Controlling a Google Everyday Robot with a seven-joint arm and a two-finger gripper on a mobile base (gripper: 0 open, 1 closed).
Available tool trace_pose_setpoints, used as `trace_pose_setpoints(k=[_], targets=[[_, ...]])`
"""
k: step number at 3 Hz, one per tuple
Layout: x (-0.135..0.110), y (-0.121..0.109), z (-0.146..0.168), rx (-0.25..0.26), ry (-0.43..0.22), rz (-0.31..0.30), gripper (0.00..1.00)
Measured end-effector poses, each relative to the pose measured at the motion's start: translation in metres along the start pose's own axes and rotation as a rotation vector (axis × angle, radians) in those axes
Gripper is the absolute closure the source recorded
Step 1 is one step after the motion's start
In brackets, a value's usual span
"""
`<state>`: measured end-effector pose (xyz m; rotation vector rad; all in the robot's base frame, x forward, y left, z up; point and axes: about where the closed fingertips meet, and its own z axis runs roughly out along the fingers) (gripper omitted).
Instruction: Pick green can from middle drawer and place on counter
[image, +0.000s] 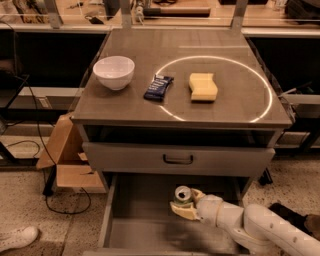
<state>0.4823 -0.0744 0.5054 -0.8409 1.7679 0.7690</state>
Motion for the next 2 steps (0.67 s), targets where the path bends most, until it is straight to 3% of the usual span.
trace_pose_setpoints(k=[2], targets=[[-0.02, -0.011, -0.052, 0.135, 0.028, -0.023, 1.0]])
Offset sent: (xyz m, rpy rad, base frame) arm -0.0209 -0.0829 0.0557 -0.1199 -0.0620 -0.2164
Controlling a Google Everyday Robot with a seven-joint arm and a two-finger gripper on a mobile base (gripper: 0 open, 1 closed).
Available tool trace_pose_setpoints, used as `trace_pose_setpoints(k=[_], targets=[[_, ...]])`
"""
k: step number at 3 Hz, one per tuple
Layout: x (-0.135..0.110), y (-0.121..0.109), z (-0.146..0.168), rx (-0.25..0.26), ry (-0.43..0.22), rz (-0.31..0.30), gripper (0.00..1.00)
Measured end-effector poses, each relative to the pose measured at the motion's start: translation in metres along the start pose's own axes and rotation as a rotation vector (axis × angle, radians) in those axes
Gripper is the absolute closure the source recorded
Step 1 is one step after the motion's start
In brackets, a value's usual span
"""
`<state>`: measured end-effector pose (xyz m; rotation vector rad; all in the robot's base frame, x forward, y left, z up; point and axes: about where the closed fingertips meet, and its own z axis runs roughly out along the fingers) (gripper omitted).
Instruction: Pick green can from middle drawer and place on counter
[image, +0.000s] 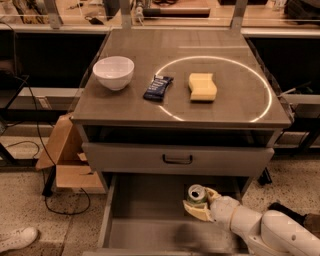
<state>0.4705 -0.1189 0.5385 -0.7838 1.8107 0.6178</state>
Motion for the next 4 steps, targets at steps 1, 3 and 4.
trace_pose_setpoints(k=[1, 3, 4], targets=[[0.001, -0.002, -0.003, 0.008, 0.0, 0.001, 1.0], [-0.009, -0.019, 0.008, 0.012, 0.045, 0.017, 1.0], [-0.052, -0.063, -0.016, 0.069, 0.071, -0.024, 1.0]])
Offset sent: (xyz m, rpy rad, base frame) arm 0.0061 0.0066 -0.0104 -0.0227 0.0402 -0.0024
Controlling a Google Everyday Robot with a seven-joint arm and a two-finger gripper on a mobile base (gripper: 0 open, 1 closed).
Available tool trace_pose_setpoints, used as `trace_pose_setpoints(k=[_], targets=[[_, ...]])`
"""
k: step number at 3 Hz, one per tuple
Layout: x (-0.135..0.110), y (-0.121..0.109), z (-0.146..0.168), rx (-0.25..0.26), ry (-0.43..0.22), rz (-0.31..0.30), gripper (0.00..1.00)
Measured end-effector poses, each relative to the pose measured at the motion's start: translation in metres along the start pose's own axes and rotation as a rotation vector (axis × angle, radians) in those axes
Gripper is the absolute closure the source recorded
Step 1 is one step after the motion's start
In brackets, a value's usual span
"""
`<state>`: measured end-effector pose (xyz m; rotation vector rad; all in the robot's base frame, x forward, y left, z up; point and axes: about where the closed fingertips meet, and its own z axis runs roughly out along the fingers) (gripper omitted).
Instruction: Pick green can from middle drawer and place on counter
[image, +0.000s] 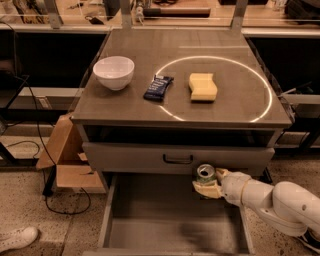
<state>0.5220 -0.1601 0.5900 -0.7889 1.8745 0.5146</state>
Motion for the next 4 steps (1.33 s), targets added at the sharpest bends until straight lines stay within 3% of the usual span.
trace_pose_setpoints(k=[1, 2, 3, 4], targets=[[0.0, -0.001, -0.004, 0.007, -0.002, 0.003, 1.0], [0.003, -0.003, -0.035, 0.063, -0.026, 0.033, 1.0], [0.013, -0.006, -0.091, 0.164, -0.059, 0.086, 1.0], [0.002, -0.006, -0.082, 0.154, -0.07, 0.075, 1.0]])
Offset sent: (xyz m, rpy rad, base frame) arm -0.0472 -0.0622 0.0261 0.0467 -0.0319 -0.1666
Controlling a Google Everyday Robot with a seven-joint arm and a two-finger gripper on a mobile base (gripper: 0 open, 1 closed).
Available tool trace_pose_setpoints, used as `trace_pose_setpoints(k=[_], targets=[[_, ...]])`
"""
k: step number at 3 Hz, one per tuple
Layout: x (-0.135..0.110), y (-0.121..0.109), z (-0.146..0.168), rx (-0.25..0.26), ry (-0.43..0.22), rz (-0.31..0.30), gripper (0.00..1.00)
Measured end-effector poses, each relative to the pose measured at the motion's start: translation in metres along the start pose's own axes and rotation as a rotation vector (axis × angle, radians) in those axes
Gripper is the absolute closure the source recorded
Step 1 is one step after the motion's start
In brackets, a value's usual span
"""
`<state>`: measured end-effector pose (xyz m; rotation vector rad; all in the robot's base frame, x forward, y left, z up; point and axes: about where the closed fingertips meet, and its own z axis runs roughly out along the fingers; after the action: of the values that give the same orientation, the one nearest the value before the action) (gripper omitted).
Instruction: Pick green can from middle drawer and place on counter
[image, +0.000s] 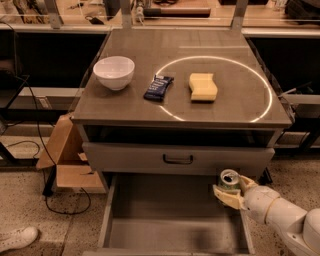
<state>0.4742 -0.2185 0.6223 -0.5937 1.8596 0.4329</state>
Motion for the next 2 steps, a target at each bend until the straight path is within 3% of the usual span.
trace_pose_setpoints(k=[1, 2], targets=[[-0.032, -0.001, 0.005, -0.014, -0.021, -0.034, 1.0], [-0.099, 0.0, 0.001, -0.04, -0.079, -0.118, 1.0]])
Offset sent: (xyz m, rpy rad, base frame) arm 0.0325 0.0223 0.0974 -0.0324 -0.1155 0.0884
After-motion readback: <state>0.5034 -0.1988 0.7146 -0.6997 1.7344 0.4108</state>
